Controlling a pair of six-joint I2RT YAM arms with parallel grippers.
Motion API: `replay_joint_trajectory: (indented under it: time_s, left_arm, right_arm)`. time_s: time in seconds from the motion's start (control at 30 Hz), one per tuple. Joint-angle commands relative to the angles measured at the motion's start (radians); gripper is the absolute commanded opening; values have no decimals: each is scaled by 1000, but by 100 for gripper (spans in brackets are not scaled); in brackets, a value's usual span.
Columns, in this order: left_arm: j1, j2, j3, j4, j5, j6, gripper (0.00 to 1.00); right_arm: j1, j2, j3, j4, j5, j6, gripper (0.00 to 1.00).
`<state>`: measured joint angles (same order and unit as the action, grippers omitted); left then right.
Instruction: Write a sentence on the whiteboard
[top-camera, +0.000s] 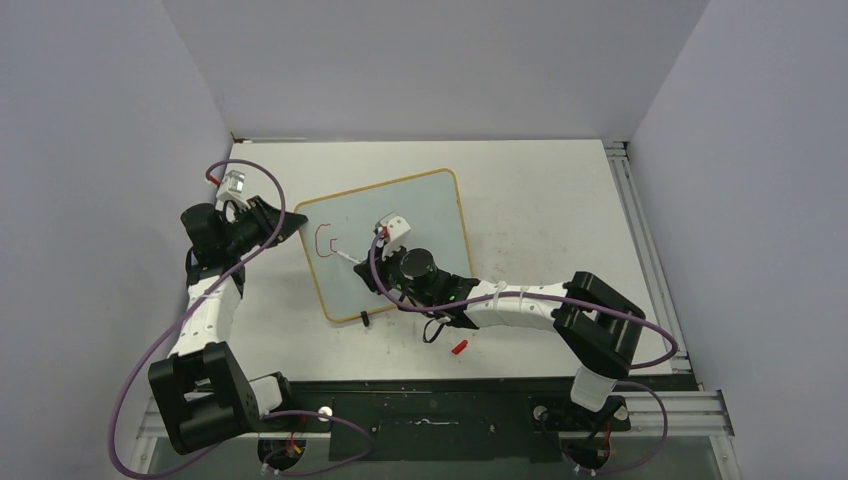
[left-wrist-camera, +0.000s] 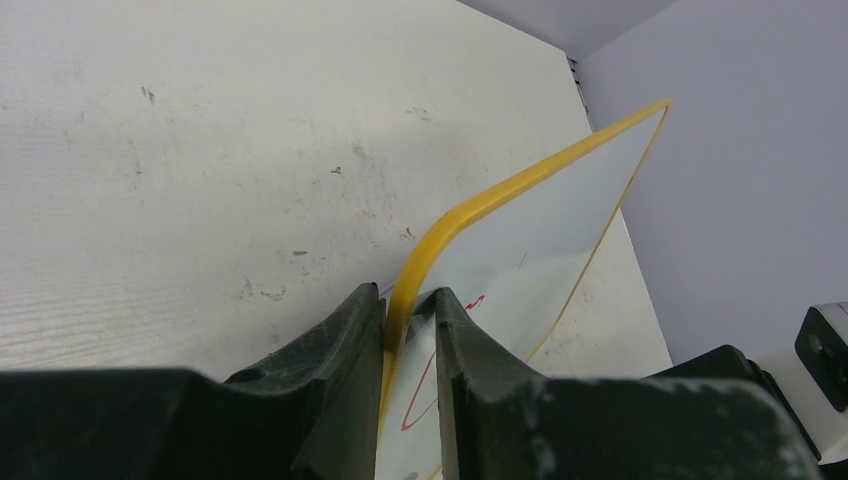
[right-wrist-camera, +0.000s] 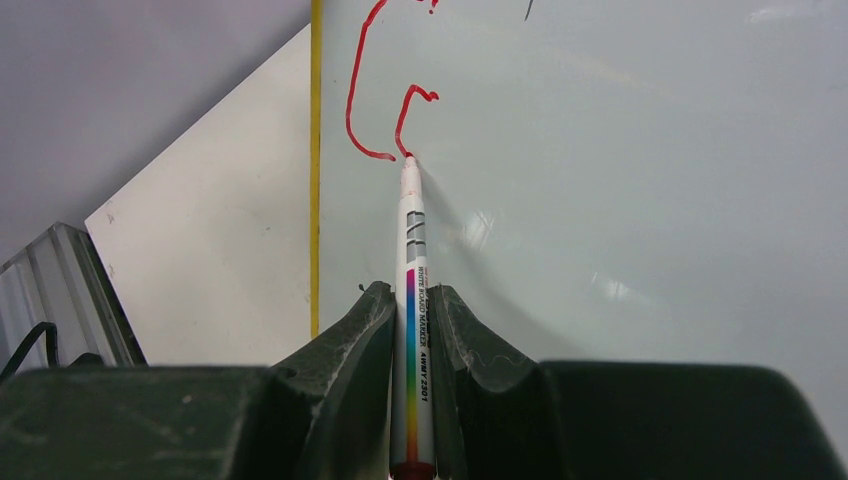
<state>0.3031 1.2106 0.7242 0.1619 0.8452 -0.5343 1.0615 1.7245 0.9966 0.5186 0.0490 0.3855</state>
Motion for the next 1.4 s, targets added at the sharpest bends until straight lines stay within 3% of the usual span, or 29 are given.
replay_joint_trajectory:
  time_s: [0.0,1.37]
  left_arm:
    - [-3,6,23,-13,13,12,19]
    - [-4,7,26,-19,18,19,18]
  right_arm:
    - [-8,-44,5,3,67,-13,5]
    - [-20,-27,88,14,60,-34,5]
